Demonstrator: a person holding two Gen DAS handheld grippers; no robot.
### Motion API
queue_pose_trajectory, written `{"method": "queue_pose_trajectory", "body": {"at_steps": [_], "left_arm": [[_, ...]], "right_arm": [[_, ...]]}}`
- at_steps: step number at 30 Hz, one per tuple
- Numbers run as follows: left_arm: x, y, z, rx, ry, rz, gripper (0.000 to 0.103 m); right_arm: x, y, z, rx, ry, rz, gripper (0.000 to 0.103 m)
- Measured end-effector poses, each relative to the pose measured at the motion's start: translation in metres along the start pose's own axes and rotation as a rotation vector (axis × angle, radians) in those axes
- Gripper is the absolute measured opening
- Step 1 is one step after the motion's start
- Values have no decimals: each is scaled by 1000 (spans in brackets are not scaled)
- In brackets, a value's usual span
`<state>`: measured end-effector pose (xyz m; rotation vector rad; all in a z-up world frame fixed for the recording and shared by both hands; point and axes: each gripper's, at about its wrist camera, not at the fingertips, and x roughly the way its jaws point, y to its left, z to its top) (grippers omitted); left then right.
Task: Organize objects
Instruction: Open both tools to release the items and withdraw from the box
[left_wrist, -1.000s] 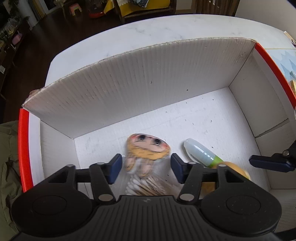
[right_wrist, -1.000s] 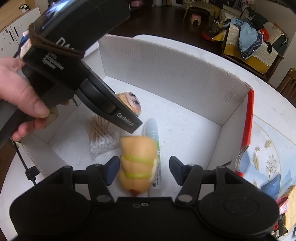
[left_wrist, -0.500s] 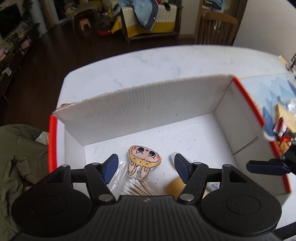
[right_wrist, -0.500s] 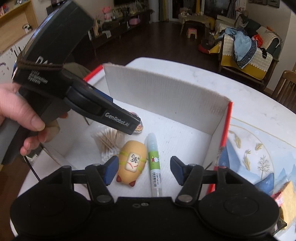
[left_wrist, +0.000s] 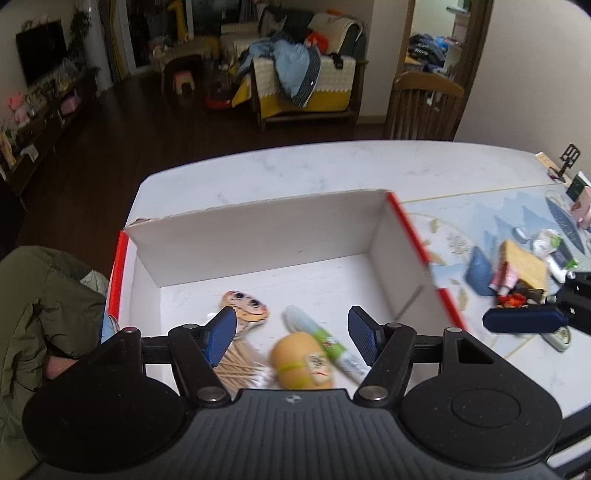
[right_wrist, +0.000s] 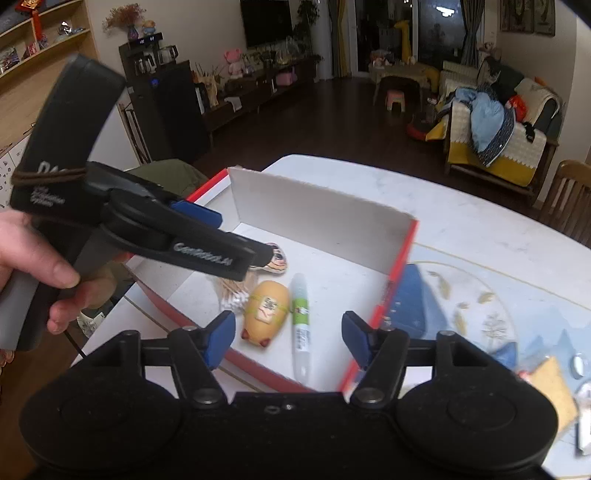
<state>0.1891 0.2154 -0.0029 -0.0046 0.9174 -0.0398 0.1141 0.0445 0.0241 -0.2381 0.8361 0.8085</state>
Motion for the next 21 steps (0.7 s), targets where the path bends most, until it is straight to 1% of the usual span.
{"method": "queue_pose_trajectory", "body": {"at_steps": [6,8,11,12,21], "left_arm": [[-26,-37,-12,-1,-55,-13,66],[-32,-50,-15,6,-70,-19,66],[-38,-70,-22,16,-87,-24,67],[-39,-77,-25,18,-90,-26,69],[-39,-129,-45,7,-95,-59,69]], "right_arm": [[-33,-21,-19,21,-34,1,65],[-42,-29,-27,30,-46,-1,68],[-55,-40,-39,49,-60,-1,69],[-60,-44,-43,54,-65,-2,69],[-86,-86,-85,98,-87,-47,76]]}}
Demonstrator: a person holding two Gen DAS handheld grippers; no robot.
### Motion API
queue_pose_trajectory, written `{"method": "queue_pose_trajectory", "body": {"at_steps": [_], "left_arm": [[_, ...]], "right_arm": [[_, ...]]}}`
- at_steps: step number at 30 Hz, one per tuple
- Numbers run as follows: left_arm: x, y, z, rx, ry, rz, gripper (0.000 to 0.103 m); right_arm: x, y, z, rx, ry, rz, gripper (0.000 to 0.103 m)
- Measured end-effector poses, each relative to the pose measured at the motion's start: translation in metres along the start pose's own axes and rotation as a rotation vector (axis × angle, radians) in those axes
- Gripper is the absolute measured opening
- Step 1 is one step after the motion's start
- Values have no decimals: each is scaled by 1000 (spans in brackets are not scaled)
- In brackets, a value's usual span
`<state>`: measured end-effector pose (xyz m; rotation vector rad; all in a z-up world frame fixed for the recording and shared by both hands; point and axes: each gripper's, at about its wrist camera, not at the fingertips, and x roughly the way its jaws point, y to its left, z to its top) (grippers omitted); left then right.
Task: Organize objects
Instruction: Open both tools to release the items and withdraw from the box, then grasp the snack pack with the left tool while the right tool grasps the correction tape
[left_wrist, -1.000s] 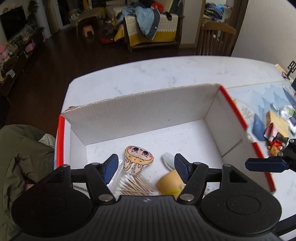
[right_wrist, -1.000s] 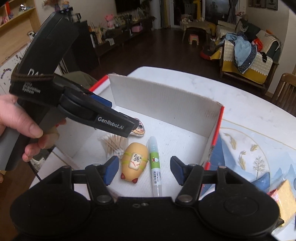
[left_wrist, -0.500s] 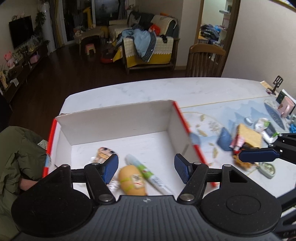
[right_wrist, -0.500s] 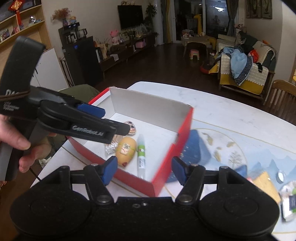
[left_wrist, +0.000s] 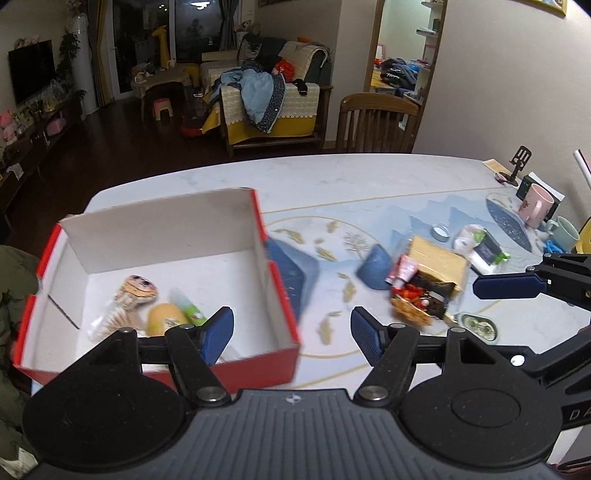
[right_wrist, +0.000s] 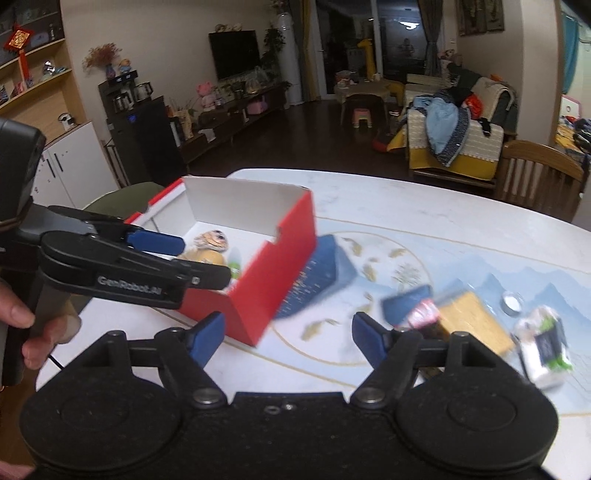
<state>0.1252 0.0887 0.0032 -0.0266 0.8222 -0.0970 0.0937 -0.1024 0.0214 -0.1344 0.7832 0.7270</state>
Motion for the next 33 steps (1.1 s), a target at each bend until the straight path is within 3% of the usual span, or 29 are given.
{"method": "queue_pose_trajectory", "body": {"at_steps": [4,6,20,24,33], "left_arm": [[4,-23,-5,13,-6,-22,70],[9,-32,-7,18,-7,-31,83],[62,-94,-21,54,55,-65,88],[80,-103,-21,26,64,-73,102],[119,-130,-20,20,71,-22,102]], "right_arm": [[-9,-24,-17,25,5,-30,80],[-12,-34,-24,30,7,-48,82],[-12,-95,-68,45,37,-146,94],[-7,-110,-77,46,54,-159,94],[15,-134,-97,14,112,-177,94]]}}
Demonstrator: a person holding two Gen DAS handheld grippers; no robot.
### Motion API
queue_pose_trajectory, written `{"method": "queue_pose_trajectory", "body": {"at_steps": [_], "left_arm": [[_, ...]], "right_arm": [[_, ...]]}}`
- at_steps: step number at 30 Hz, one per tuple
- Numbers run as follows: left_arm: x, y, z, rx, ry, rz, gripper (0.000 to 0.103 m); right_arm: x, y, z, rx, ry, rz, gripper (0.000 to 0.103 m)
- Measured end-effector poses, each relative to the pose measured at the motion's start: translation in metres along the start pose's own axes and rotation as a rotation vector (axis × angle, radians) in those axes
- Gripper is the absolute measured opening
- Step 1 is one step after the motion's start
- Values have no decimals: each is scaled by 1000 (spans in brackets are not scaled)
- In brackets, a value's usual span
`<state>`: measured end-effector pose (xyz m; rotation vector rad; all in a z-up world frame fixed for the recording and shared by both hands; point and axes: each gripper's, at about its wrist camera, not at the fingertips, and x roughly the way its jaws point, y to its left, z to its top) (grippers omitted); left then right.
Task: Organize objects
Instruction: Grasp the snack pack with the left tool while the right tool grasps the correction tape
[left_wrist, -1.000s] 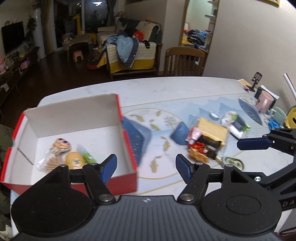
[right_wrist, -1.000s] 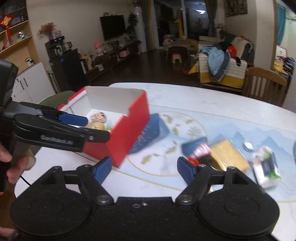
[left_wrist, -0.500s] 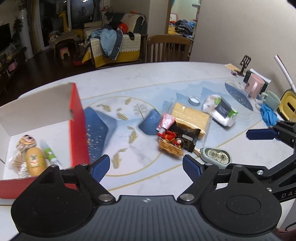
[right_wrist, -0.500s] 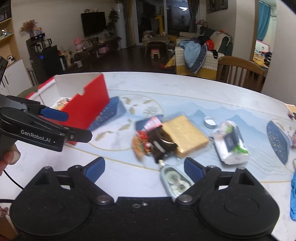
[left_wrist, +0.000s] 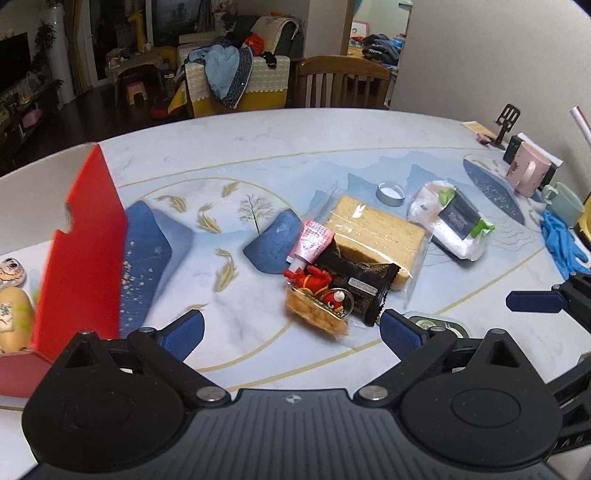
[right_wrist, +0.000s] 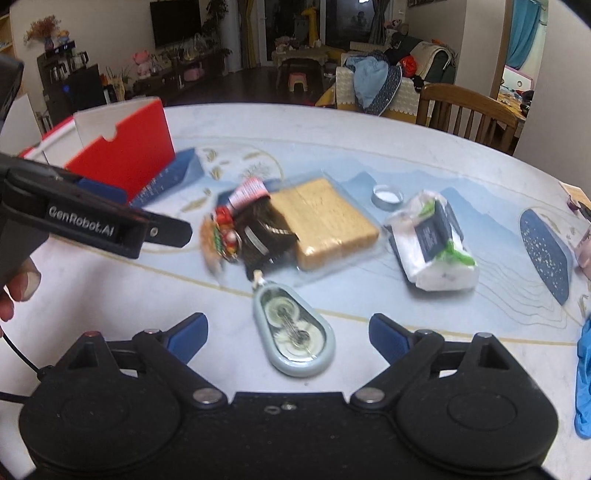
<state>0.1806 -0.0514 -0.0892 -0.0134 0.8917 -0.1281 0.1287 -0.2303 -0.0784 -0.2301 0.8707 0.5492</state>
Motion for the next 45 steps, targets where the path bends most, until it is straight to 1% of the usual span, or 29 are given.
{"method": "queue_pose_trajectory", "body": {"at_steps": [3,10,12,14,18,21,26,28,32,34,35,37,38,39,40,41,42,44,45], "left_arm": [[15,-7,2,5,56,-5,102],[50,-5,3,-78,160,57,102],[56,-3,2,-87,178,66,102],[60,-2,2,-98,198,49,102],[66,0,3,-101,203,48,102],[68,-2,5,-55,192,34,102],[72,-14,5,101,171,12,102],[76,-14,5,127,175,4,101],[76,-12,5,139,164,-17,100],[76,-13,5,154,157,-24,98],[75,-13,5,156,153,-28,95],[73,-12,5,161,146,-37,91],[71,-12,4,165,140,-40,86],[70,-12,4,173,132,-42,79],[69,-13,5,177,127,-49,75],[68,-13,5,182,124,-53,67],[67,-13,6,185,124,-56,64],[67,-13,6,183,129,-56,63],[66,-13,5,182,130,-52,61]], "right_arm": [[7,-2,-3,-16,10,4,93],[19,-6,-6,-27,27,20,91],[23,-6,-7,-34,34,28,87],[26,-7,-8,-38,39,34,86],[35,-12,-7,-34,52,33,83],[38,-13,-6,-28,55,44,82],[41,-10,-6,-54,54,50,79],[42,-10,-5,-58,55,52,77],[44,-8,-5,-65,52,54,75],[43,-7,-5,-69,48,57,72],[43,-7,-5,-74,47,56,69],[42,-5,-7,-89,44,54,64],[41,-4,-7,-95,43,52,60],[41,-3,-7,-97,44,53,58],[40,-3,-7,-95,44,53,54],[40,-3,-7,-94,46,52,53],[40,-2,-7,-94,47,48,53],[39,0,-7,-92,51,44,53],[38,1,-7,-84,56,44,53]]}}
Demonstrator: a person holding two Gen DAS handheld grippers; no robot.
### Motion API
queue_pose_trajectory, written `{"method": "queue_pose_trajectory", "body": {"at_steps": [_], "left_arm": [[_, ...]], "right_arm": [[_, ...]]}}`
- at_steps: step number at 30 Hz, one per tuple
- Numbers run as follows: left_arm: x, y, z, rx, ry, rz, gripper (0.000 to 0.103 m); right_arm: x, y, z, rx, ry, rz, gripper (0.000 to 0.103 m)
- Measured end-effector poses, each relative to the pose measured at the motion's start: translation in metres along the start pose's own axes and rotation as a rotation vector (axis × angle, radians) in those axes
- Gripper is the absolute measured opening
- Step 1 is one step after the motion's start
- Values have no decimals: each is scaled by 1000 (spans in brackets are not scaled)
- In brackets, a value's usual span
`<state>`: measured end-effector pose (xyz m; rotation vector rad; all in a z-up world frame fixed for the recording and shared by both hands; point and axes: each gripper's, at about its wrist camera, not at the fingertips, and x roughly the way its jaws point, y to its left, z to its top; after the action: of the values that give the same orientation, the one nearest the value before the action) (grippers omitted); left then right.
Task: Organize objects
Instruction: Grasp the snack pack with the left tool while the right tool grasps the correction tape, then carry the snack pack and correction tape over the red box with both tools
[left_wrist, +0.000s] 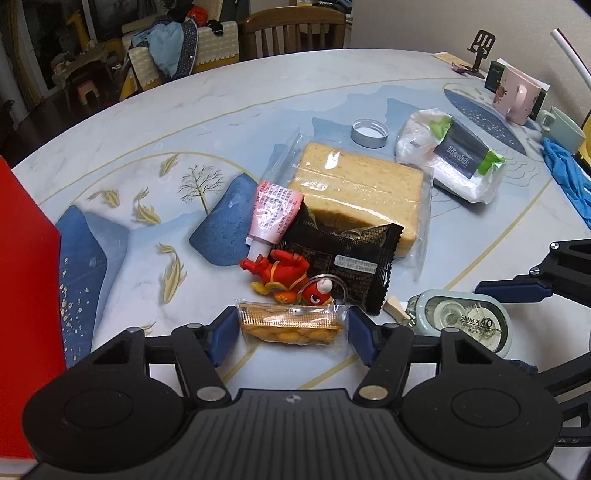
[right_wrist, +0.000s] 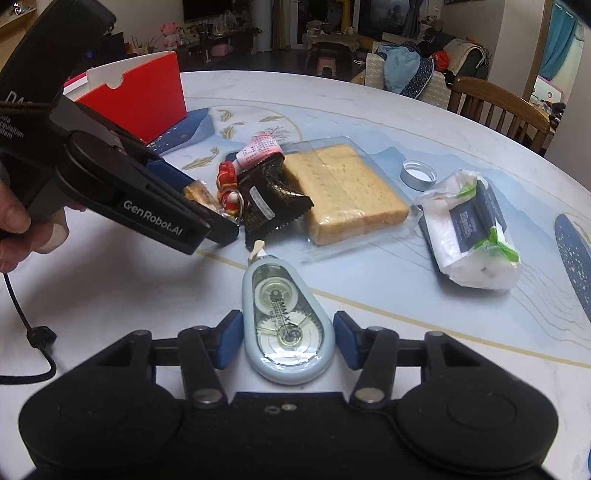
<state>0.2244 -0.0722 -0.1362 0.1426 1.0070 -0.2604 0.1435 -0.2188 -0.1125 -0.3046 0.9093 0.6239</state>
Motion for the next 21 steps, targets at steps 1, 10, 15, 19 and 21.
{"method": "queue_pose_trajectory", "body": {"at_steps": [1,10,15,19,21], "left_arm": [[-1,0,-1,-6,2,2,60],[-22,9,-21,-111,24,-15,59],[-47,14,-34,-137,15,-29,59],[-69,20,-41,-160,8,-42,59],[-80,26,-44,-178,2,-52,59]], "right_arm": [[-1,0,0,13,4,3,53],[-22,0,-3,134,1,56,53],[-35,7,1,161,-1,86,53],[-47,18,8,163,-15,90,53],[-54,24,13,157,-25,91,53]]}}
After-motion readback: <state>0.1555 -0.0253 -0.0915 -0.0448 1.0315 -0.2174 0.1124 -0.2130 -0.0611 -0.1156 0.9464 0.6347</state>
